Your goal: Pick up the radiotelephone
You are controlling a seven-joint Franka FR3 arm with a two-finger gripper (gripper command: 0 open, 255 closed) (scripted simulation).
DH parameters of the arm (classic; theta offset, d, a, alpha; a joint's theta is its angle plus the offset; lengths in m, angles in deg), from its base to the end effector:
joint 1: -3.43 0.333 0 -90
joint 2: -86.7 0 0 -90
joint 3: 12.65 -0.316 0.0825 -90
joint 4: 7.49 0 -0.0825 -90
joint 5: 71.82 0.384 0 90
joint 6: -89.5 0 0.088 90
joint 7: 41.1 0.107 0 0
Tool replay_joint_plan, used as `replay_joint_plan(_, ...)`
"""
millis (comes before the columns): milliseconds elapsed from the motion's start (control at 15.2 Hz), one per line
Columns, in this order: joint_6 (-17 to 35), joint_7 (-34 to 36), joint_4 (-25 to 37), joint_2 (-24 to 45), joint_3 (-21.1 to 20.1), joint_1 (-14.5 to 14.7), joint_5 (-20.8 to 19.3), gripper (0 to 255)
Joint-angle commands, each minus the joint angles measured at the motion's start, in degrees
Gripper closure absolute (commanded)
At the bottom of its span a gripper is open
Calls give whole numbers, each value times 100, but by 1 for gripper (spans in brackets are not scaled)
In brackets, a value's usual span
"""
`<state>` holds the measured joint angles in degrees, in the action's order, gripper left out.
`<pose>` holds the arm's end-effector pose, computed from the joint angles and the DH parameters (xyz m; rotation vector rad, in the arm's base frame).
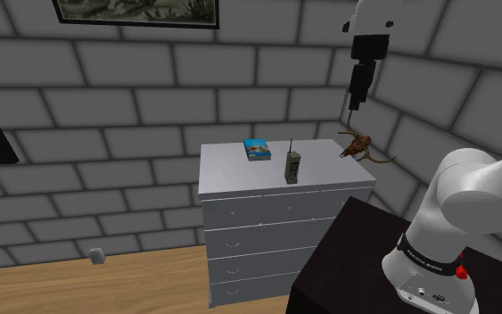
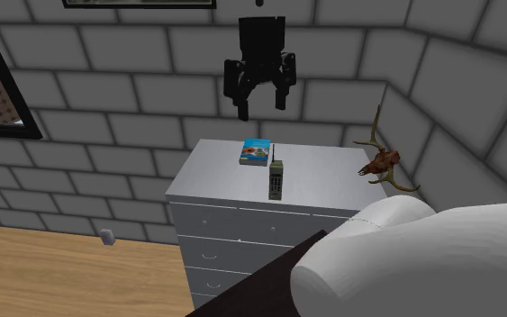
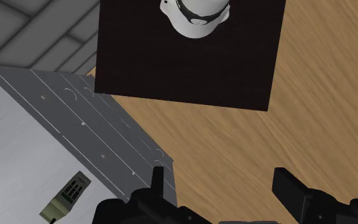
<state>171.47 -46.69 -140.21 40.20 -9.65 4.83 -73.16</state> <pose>0.2851 -0.0164 0.6043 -3.1179 -0.1325 0.1155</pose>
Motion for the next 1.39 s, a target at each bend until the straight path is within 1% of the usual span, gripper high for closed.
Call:
replay_joint_plan(0, 0, 0, 0, 0, 0, 0, 0, 0)
replay_joint_plan(330, 869, -191, -297, 570, 321, -134, -194, 0)
replay_joint_plan(660, 1727, -380, -410, 1310, 647, -252, -326, 0)
replay_joint_plan(990, 2538, -589, -335, 2193, 973, -340, -364, 0)
replay_joint_plan(1320, 3262, -848, -73, 3188, 1280, -405, -260, 0)
